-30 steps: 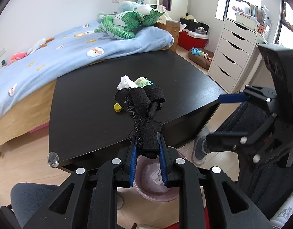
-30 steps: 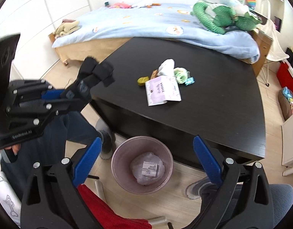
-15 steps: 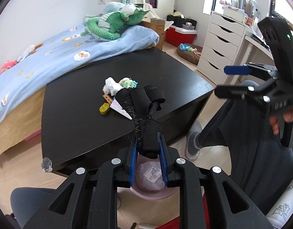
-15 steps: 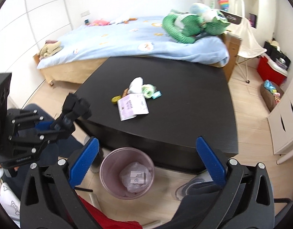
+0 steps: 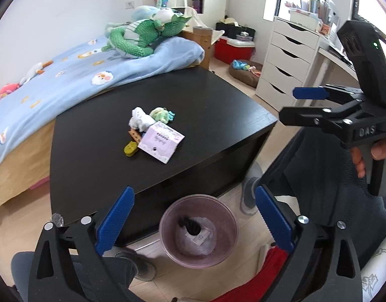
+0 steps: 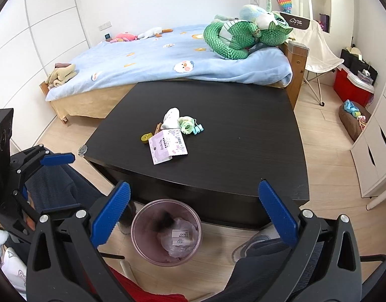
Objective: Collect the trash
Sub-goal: 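Lower the black sock bundle into the wastebasket and open the left tool, then grasp the pink-purple card package with the right tool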
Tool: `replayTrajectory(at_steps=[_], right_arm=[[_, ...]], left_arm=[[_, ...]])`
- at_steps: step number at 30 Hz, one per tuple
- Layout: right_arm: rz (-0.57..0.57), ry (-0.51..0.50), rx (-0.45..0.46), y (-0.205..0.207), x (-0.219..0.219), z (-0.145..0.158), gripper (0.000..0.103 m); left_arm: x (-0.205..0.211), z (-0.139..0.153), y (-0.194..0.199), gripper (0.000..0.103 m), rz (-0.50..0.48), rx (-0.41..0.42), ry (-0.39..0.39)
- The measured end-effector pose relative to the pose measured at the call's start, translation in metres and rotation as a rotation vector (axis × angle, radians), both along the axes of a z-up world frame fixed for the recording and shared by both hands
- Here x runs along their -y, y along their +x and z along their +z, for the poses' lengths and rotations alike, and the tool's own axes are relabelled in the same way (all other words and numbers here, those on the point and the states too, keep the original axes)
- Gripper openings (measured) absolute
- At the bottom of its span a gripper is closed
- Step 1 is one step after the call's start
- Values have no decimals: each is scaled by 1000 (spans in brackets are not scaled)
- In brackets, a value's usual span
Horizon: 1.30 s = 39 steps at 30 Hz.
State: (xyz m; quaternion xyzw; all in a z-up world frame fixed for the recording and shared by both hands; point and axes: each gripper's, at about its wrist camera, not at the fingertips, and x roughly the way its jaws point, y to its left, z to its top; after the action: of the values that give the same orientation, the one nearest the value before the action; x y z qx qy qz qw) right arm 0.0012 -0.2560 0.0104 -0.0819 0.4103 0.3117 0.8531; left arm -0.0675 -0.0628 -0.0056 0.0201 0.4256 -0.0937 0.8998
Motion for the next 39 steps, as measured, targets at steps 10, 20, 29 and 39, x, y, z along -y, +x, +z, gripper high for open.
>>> replayTrajectory(at_steps=[10, 20, 29, 39], right_arm=[[25, -15, -20, -2, -12, -11, 100], [75, -34, -23, 8, -37, -19, 100], [147, -98, -47, 35, -77, -33, 100], [199, -193, -111, 77, -120, -64, 100]], left_arm=[[-15, 0, 1, 95, 68, 14, -13], [-41, 0, 15, 95, 141, 49, -12], [-69, -6, 39, 96, 212, 84, 14], [-98, -23, 55, 96, 296, 62, -29]])
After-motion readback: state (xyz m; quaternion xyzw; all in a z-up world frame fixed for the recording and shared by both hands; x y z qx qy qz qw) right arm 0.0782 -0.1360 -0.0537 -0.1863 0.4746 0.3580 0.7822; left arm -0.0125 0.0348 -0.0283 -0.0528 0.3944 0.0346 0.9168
